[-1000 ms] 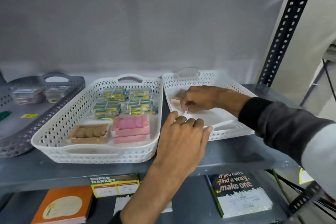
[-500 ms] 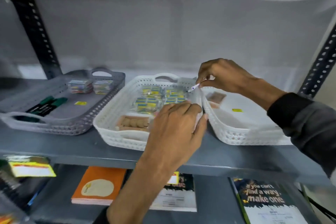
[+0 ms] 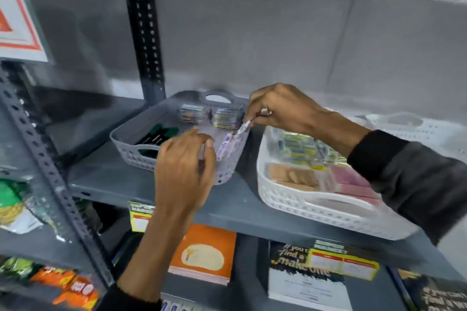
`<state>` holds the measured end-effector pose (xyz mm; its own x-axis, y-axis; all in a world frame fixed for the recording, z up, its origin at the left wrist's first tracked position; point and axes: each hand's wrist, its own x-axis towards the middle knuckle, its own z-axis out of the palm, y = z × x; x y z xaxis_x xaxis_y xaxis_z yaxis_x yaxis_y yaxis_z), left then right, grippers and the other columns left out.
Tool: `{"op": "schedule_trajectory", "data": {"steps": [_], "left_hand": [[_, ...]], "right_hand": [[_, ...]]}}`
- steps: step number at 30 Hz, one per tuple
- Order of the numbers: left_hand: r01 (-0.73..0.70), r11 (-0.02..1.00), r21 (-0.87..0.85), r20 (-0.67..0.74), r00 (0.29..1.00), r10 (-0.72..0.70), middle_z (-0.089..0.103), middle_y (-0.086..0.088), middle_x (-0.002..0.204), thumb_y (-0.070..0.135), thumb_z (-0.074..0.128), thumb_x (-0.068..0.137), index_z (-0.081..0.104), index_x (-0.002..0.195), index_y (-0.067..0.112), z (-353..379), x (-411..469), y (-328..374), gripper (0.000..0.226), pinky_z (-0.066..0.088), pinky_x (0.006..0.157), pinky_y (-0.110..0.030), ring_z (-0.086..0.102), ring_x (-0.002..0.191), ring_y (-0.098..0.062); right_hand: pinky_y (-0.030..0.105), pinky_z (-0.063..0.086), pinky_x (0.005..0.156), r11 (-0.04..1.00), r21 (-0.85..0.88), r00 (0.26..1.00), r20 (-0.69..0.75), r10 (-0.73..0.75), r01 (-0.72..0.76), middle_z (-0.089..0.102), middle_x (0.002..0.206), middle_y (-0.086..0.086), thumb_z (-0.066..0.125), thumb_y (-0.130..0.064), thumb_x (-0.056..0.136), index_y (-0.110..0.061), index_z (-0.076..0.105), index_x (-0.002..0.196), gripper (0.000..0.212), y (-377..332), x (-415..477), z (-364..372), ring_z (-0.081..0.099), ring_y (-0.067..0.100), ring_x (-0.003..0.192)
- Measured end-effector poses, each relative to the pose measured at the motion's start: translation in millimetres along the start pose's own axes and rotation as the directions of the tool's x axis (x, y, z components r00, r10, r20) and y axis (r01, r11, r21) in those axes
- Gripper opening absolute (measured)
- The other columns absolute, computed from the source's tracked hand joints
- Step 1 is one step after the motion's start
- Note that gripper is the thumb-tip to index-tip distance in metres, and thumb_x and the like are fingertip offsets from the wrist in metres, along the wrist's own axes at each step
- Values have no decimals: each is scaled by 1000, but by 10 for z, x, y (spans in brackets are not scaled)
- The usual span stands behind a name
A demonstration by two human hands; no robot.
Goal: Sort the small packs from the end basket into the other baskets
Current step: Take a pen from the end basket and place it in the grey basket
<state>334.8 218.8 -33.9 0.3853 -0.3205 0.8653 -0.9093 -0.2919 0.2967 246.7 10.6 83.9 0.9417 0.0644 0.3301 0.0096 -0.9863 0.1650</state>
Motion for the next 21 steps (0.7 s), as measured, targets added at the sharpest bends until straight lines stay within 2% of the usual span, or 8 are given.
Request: {"op": "schedule_trajectory", "data": {"steps": [3,7,9,12,16,19,21], "left_hand": [[-92,989,114,40,995,88,73,-6,86,23,40,102,70,83,8,70,-60,-195,38,40,91,-41,65,107,-28],[-150,977,152,-14,988,154,65,-6,69,23,40,102,61,69,8,124,-104,-240,42,38,83,-42,58,82,-30],[-170,971,171,-31,984,177,63,-7,68,21,42,101,58,68,8,131,-122,-250,39,37,80,-42,51,74,-30],[-197,964,179,-49,977,209,62,-8,68,20,43,102,57,69,7,128,-115,-233,38,38,80,-43,49,69,-32],[-200,963,180,-43,977,211,63,-8,70,20,44,102,60,70,7,135,-128,-251,38,39,82,-43,51,71,-31],[-199,962,186,-45,977,211,63,-8,71,20,45,101,60,71,7,138,-136,-255,37,40,83,-43,51,72,-31],[-192,962,192,-49,978,205,62,-8,70,20,45,101,60,71,7,141,-136,-254,36,39,84,-42,50,71,-30]], "right_hand": [[36,53,78,999,-8,994,102,-31,32,73,95,-6,76,-31,80,-27,77,94,15,-129,274,204,67,18,92],[27,51,67,999,-20,966,258,-27,33,75,84,-9,81,-23,70,-24,77,83,13,-249,536,417,60,9,71],[26,54,70,999,37,925,379,-28,15,77,81,-8,81,-15,71,-22,79,83,14,-283,625,500,62,4,69],[24,58,79,987,154,864,503,-32,-53,80,82,-1,78,-2,74,-15,82,87,19,-292,687,558,73,8,76],[5,49,68,985,168,870,492,-42,-47,79,86,-9,81,-7,74,-20,83,89,20,-280,710,628,68,0,72],[13,52,72,976,200,873,487,-27,-82,79,83,-8,81,-9,75,-22,82,89,19,-259,689,617,68,-3,71],[6,46,68,973,219,890,455,-37,-72,79,84,-9,81,-12,76,-22,82,91,18,-251,671,585,66,-5,70]]}}
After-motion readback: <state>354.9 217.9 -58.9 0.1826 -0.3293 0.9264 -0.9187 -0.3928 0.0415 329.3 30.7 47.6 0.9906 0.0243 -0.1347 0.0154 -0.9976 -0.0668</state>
